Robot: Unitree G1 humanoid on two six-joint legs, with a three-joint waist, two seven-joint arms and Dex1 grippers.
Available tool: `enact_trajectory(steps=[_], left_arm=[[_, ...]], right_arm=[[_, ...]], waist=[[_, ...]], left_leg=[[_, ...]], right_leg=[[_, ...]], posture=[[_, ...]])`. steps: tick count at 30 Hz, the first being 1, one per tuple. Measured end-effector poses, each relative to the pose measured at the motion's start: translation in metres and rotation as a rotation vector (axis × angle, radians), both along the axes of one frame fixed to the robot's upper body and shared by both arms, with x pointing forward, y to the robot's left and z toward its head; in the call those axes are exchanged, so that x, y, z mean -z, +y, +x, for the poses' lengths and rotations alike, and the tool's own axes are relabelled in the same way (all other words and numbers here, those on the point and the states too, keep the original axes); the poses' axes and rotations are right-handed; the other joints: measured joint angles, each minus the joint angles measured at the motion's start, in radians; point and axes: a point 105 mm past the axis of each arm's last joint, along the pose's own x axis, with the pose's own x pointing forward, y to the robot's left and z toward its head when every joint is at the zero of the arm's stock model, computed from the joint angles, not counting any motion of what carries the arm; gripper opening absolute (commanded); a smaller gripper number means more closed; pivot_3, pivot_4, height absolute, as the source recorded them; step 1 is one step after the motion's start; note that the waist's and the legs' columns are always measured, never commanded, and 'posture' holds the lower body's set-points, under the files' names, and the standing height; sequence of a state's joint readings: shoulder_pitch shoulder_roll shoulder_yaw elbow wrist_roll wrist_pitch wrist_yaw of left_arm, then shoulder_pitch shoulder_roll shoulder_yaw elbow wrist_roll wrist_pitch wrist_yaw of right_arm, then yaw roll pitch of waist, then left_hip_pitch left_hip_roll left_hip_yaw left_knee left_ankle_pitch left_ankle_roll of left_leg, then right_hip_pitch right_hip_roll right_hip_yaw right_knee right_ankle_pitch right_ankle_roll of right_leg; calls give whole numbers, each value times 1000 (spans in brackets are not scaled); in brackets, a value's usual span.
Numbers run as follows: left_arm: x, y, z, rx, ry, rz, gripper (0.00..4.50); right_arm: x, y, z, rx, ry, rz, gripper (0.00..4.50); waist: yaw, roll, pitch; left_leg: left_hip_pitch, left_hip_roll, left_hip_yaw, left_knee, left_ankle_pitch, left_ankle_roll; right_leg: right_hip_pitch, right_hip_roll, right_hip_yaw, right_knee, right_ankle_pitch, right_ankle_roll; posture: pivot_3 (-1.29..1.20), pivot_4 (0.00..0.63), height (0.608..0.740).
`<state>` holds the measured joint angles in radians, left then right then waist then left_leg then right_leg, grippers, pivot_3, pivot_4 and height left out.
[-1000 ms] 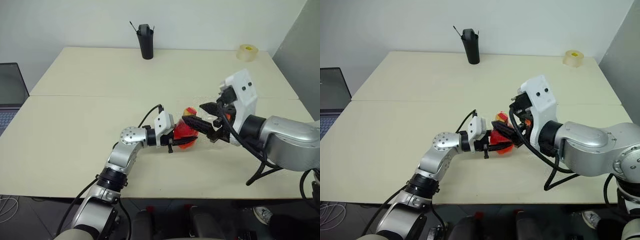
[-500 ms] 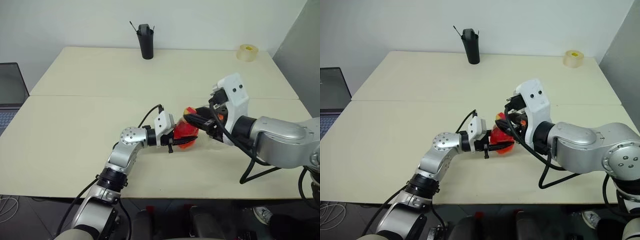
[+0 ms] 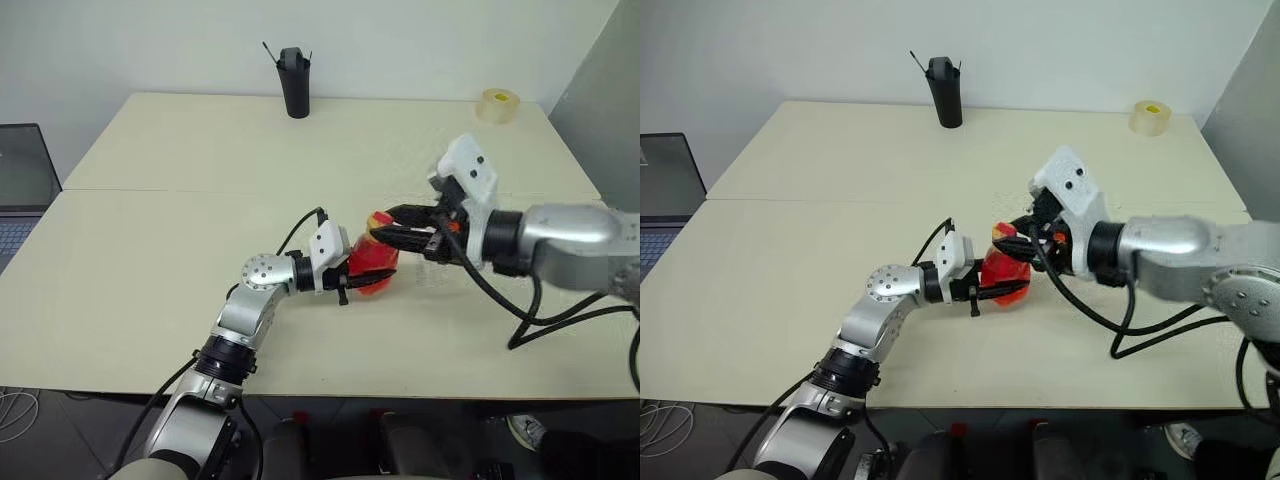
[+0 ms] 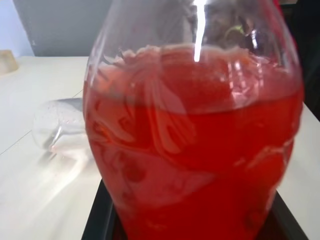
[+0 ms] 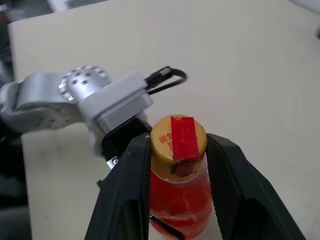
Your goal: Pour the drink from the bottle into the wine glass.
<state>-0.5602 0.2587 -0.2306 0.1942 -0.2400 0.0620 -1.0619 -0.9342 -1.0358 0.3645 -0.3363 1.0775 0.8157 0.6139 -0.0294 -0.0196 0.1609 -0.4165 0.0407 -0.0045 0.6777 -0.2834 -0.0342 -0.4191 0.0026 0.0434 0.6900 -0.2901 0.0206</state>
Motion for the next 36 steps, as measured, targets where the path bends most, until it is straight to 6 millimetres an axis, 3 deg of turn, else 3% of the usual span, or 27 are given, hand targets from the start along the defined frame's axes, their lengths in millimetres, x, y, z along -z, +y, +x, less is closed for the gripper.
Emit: enact_trajectory(steps=[3, 7, 20, 29, 36], left_arm=[[-1, -1, 1, 0, -2, 0, 1313], [5, 0, 2, -17, 26, 13, 1312], [12, 4, 3, -52, 53, 25, 1311], [6, -8, -3, 15, 37, 12, 1296], [6, -12, -7, 54, 36, 19, 1294]], right_arm=[[-3, -1, 18, -247, -33, -57, 1277], [-1, 1, 32, -424, -67, -162, 1277], [3, 7, 40, -499, -87, -228, 1276], [-12, -1, 39, -430, -98, -211, 4489], [-21, -5, 32, -394, -110, -162, 4500]], waist=[[-5, 1, 1], [0, 2, 1], [3, 2, 1], [3, 2, 1], [3, 2, 1]], left_leg=[[1, 1, 3, 0, 0, 0], [0, 5, 3, 0, 0, 0], [0, 3, 1, 1, 0, 0], [0, 3, 1, 1, 0, 0], [0, 3, 1, 1, 0, 0]], right_leg=[[0, 3, 1, 0, 0, 0], [-2, 3, 0, 1, 0, -1], [-2, -5, 0, 4, 0, -1], [-2, -5, 0, 4, 0, -1], [-2, -5, 0, 5, 0, -1]], posture=[[0, 150, 740], [0, 150, 740], [0, 150, 740], [0, 150, 740], [0, 150, 740]])
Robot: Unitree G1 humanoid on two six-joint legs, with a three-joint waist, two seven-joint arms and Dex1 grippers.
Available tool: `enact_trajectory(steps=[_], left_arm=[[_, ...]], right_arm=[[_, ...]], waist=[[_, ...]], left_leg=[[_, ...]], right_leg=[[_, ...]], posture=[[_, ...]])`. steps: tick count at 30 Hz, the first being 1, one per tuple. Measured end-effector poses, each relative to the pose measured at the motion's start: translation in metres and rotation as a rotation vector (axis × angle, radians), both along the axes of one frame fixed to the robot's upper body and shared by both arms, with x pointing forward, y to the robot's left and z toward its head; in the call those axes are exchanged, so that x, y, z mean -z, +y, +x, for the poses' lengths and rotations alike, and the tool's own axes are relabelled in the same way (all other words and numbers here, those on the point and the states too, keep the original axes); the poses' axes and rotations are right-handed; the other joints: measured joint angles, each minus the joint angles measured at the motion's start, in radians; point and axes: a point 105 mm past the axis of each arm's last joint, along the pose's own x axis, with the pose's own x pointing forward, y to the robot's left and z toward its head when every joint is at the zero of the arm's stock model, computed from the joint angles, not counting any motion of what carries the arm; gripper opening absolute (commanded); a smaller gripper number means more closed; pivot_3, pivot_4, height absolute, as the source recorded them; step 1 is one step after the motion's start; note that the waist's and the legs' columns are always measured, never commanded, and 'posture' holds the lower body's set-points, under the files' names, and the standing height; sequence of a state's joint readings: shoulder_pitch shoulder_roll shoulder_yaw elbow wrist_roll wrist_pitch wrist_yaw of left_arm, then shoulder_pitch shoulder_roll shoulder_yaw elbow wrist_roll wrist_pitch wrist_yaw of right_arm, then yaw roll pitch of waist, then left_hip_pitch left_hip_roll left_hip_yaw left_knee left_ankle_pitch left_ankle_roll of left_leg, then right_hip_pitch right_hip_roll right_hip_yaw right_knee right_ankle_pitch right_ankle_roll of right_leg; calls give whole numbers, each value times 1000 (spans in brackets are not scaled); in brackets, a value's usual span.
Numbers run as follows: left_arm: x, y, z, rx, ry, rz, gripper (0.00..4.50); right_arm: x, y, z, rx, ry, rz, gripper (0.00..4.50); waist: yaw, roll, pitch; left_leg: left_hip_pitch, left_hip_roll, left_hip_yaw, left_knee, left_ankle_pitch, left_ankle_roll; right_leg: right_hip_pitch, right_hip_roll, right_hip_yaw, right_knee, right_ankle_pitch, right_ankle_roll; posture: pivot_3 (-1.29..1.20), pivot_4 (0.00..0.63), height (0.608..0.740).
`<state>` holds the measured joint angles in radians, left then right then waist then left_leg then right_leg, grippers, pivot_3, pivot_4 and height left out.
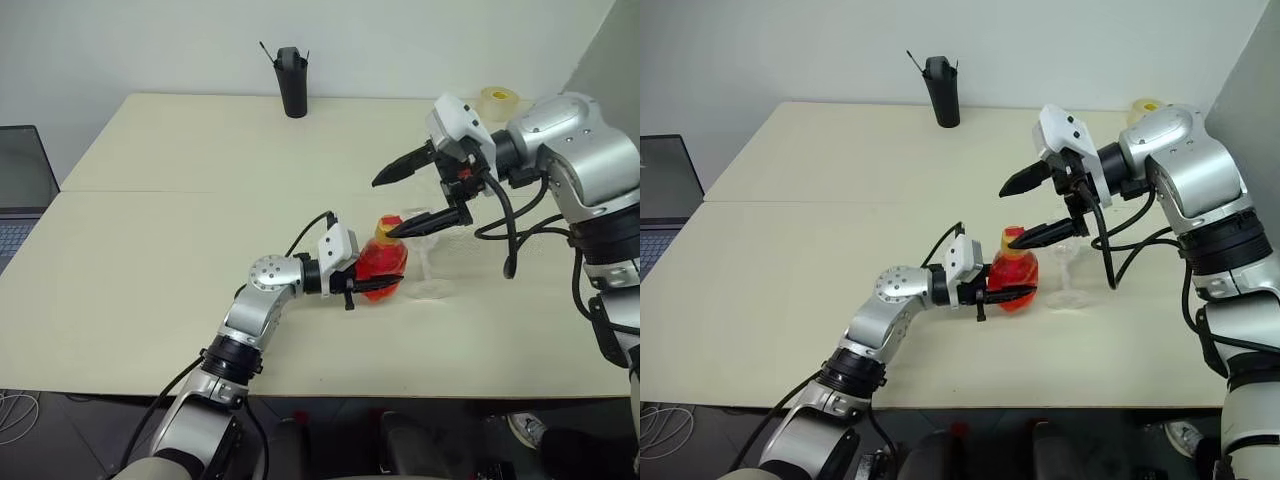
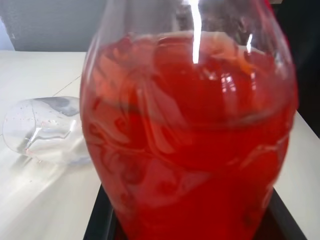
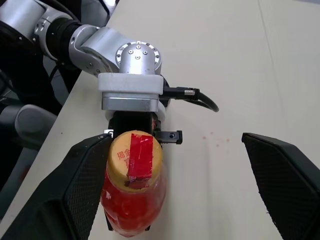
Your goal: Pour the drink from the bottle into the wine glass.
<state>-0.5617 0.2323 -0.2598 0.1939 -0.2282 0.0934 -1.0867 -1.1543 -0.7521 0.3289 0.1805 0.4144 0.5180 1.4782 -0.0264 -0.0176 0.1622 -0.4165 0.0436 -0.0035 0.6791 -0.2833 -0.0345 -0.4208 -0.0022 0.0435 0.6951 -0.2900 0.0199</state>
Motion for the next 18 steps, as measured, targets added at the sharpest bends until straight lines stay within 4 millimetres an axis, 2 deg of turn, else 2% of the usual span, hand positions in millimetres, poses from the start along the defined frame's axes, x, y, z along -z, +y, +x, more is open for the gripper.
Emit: enact_trajectory(steps=[4, 10, 14, 18], left_arm=[[1, -2, -3, 23, -3, 9, 1294], [1, -1, -3, 22, -11, 11, 1294], [1, -1, -2, 19, -13, 10, 1294], [0, -1, -2, 17, -13, 9, 1294]], right_arm=[[0, -7, -11, 25, 40, 47, 4500], [0, -7, -24, 117, 62, 147, 4500], [-6, 2, -32, 204, 40, 250, 4500], [3, 15, -39, 260, 57, 295, 4500]], waist=[[1, 0, 0], [0, 0, 0], [0, 0, 0], [0, 0, 0]], left_leg=[[0, -1, 0, 0, 0, 0], [0, 0, 0, 0, 0, 0], [0, 0, 0, 0, 0, 0], [0, -1, 0, 0, 0, 0]], right_leg=[[0, 0, 0, 0, 0, 0], [0, 0, 0, 1, 0, 0], [0, 1, 0, 1, 0, 0], [0, 1, 1, 1, 0, 0]], posture=[[0, 150, 740], [0, 150, 740], [0, 150, 740], [0, 150, 740]])
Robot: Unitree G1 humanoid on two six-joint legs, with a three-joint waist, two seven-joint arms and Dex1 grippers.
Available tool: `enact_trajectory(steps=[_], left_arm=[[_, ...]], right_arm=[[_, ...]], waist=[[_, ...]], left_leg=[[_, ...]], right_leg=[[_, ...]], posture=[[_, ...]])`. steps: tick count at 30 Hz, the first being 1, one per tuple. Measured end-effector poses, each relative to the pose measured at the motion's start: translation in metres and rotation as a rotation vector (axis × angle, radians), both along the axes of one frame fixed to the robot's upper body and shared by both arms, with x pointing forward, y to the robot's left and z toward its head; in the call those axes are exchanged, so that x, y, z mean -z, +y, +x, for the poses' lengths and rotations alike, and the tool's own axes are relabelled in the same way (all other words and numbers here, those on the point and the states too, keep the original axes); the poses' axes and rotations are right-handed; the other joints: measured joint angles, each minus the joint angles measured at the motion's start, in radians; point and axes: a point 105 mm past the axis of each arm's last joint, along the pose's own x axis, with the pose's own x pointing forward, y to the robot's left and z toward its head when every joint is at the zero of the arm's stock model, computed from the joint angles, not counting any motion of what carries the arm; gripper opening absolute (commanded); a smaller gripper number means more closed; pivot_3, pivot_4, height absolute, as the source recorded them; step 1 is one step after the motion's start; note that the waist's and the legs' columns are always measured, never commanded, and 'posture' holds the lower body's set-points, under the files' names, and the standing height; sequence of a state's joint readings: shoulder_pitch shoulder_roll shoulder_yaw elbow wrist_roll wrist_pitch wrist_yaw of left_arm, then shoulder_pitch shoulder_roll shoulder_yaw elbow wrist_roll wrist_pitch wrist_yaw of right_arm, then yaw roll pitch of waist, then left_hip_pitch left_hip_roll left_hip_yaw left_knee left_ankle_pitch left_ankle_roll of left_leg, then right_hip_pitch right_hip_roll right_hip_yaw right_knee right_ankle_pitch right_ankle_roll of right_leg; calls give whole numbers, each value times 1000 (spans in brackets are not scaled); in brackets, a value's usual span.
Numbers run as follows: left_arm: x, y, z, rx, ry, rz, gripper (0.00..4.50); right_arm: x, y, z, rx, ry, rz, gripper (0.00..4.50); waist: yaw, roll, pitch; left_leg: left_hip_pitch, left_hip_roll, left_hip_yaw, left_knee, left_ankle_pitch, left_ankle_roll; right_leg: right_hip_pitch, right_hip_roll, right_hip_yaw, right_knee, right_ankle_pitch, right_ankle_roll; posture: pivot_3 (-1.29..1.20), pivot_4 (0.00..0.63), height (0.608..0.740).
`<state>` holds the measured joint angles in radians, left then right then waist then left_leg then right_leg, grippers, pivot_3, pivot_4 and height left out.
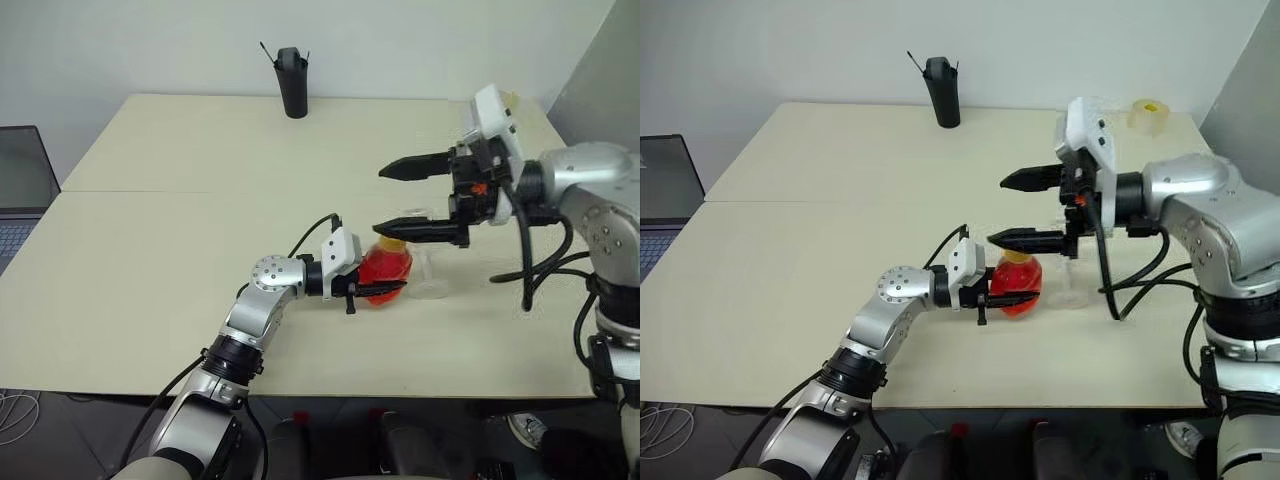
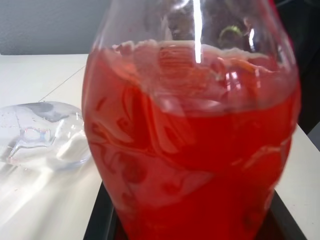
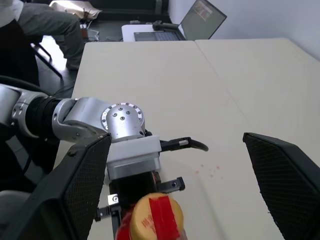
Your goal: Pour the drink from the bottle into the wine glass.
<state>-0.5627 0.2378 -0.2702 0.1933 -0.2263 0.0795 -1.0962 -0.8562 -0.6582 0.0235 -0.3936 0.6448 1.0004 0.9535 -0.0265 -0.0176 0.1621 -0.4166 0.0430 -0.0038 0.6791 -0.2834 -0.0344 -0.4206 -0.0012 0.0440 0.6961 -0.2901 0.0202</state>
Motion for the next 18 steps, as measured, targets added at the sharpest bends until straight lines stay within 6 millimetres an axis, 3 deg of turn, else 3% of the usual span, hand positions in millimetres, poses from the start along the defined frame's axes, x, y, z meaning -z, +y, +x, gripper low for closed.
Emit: enact_trajectory(steps=[6, 18], left_arm=[[-2, -1, 0, 5, -7, -3, 1294], [-4, -2, 0, 8, -15, -4, 1294]], right_arm=[[8, 8, 0, 52, 44, 39, 4500], [28, -6, 20, 148, 135, 75, 4500]], waist=[[0, 0, 0], [-1, 0, 0]], left_leg=[[0, 0, 0, 0, 0, 0], [0, 0, 0, 0, 0, 0]], right_leg=[[0, 0, 0, 0, 0, 0], [0, 1, 0, 0, 0, 0]], posture=[[0, 150, 740], [0, 150, 740]])
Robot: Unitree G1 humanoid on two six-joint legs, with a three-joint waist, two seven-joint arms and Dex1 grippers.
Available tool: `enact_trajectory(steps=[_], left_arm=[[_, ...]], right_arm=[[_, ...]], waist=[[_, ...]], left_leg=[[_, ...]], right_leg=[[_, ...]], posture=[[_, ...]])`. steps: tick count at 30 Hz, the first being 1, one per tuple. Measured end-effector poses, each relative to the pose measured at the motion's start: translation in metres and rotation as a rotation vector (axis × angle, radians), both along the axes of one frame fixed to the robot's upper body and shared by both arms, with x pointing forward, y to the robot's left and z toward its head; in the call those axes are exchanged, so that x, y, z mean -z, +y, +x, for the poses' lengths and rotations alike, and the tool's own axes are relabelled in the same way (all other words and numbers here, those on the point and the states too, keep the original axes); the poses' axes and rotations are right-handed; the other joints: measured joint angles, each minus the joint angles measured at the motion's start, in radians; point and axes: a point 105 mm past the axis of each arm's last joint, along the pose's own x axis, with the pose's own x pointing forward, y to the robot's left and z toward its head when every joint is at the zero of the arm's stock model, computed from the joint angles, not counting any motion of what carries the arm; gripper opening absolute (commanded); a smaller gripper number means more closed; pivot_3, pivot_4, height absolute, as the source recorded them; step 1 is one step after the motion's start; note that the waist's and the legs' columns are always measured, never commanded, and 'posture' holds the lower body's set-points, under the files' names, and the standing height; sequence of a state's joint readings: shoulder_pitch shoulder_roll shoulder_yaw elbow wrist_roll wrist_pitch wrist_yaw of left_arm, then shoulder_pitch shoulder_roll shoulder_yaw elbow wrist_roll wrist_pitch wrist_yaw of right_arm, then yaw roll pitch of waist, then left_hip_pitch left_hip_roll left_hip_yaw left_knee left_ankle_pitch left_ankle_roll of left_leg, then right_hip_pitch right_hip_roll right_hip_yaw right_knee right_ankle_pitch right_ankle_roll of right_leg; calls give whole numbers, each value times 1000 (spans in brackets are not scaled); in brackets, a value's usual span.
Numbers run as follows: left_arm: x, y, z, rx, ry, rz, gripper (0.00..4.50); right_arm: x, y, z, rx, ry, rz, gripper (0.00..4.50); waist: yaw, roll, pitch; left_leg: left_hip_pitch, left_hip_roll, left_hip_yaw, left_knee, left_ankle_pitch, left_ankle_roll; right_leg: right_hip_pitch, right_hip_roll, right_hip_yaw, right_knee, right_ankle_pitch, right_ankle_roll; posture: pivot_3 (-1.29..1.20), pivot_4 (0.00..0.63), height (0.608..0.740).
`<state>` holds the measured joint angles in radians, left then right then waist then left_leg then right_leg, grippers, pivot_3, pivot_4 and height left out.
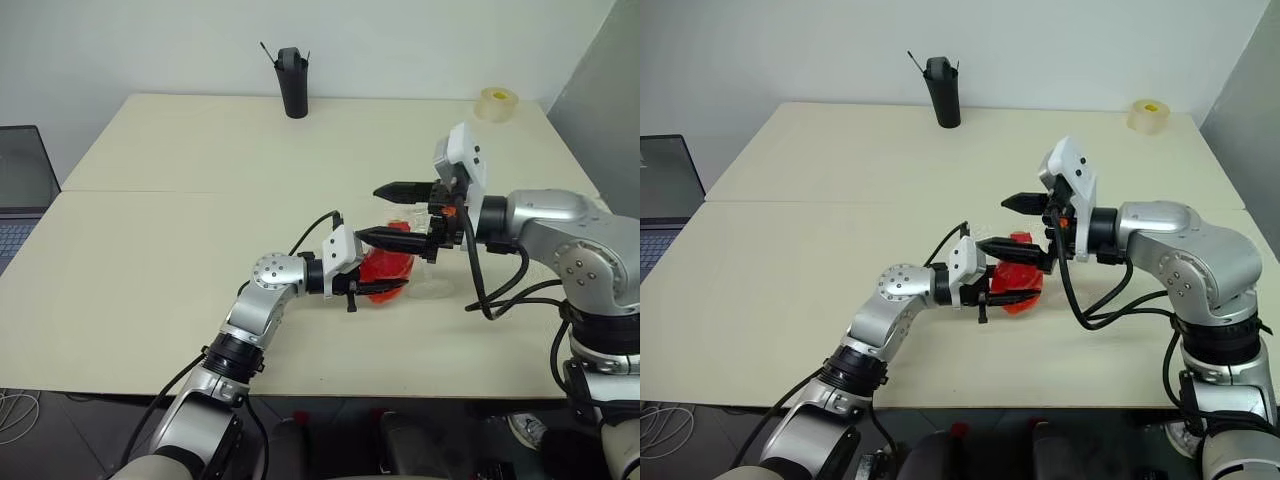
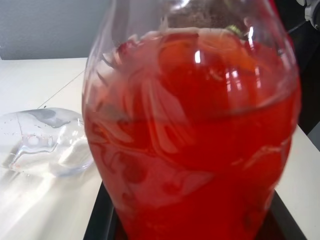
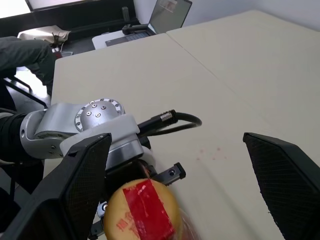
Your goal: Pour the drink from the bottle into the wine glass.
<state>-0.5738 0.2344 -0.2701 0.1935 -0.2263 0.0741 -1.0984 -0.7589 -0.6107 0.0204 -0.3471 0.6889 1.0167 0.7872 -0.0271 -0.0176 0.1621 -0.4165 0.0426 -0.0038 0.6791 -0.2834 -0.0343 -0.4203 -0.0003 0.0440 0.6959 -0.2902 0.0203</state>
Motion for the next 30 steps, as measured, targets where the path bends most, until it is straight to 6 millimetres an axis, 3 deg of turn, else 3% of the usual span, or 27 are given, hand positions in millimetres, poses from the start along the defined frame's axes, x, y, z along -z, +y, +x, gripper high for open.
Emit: enact_trajectory(steps=[6, 13, 17, 20, 24, 30], left_arm=[[1, 2, 2, -23, 0, 4, 1294], [1, 3, 2, -23, -1, 5, 1293], [1, 2, 2, -21, -3, 3, 1293], [1, 3, 2, -22, -8, 3, 1293], [1, 4, 3, -26, -12, 8, 1293], [1, 5, 3, -30, -12, 7, 1293]], right_arm=[[4, -25, -4, 34, 0, -36, 4500], [6, -70, -20, 137, 30, -52, 4500], [-1, -56, -40, 21, 25, -27, 4500], [-6, -31, -48, -73, 6, -6, 4500], [-6, -7, -39, -81, 0, 21, 4500], [1, 3, -27, -42, 27, 23, 4500]], waist=[[1, 0, 0], [3, 0, 0], [-5, 0, 0], [-6, 0, 0], [-1, 0, 0], [1, 0, 0]], left_leg=[[0, 0, 0, 0, 0, 0], [0, -5, 1, 0, 0, 0], [1, -5, 0, -1, 0, 0], [1, -5, 0, 0, 0, 0], [0, -6, -1, 0, 0, 0], [-1, -10, -4, 0, 0, 0]], right_leg=[[0, 0, 0, 0, 0, 0], [1, 0, 1, -1, 0, 0], [1, 2, 1, 0, 0, 0], [1, 2, 1, 0, 0, 0], [1, 0, 0, 0, 0, 0], [1, -3, -1, 0, -1, 2]], posture=[[0, 150, 740], [0, 150, 740], [0, 150, 740], [0, 150, 740], [0, 150, 740], [0, 150, 740]])
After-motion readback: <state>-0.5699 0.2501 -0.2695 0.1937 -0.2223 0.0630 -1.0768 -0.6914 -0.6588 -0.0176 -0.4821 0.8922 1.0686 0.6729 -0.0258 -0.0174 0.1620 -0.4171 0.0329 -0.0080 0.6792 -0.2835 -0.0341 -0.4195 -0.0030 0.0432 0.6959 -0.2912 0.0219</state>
